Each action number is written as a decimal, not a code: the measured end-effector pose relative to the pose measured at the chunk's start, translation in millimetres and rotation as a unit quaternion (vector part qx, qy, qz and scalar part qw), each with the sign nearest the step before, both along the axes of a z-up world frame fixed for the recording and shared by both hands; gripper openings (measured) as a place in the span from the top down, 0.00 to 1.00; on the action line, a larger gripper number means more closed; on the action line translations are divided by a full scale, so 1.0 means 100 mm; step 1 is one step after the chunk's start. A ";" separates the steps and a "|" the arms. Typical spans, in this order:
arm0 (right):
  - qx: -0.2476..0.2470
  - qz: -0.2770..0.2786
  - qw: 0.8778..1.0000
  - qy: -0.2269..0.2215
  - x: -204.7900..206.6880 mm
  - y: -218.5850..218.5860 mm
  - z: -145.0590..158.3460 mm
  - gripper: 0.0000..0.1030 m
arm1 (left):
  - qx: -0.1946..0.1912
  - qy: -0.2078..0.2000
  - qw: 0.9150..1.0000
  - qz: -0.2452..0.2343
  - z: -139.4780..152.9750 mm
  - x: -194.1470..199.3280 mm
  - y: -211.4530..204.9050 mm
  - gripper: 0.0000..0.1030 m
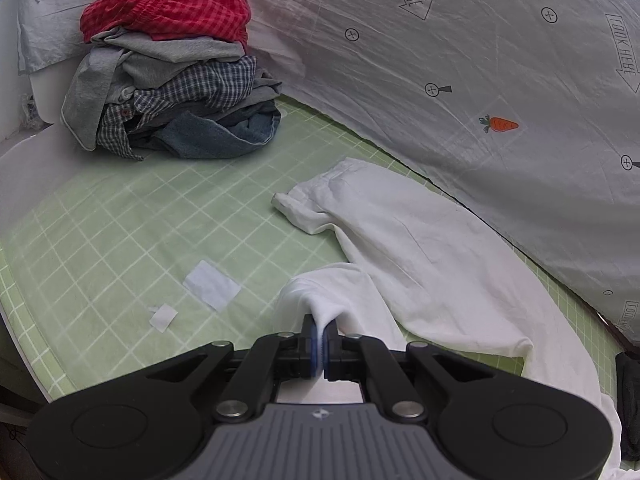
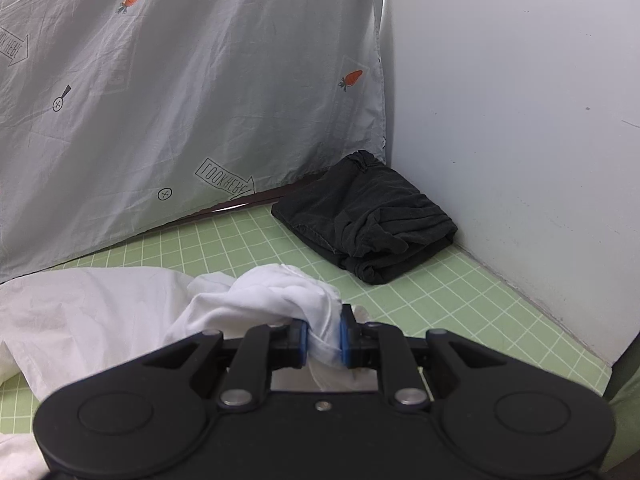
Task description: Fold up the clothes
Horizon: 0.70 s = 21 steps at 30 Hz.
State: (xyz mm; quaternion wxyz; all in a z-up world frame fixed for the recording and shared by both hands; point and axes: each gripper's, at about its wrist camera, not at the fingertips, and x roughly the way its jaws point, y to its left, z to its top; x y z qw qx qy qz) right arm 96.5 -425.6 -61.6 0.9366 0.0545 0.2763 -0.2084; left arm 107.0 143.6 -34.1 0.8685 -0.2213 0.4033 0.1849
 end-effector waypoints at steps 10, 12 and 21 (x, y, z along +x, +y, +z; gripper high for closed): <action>0.012 -0.025 0.999 0.029 1.21 -0.12 -0.51 0.84 | 0.005 0.025 0.998 -0.056 -0.46 1.65 -0.14 0.96; 0.019 -0.038 0.998 0.052 1.49 -0.14 -0.67 0.84 | 0.013 0.041 0.996 -0.074 -0.65 1.97 -0.22 0.95; -0.019 -0.053 0.990 0.126 1.68 0.11 -0.95 0.65 | -0.030 0.001 0.996 -0.083 -0.75 1.86 -0.04 0.53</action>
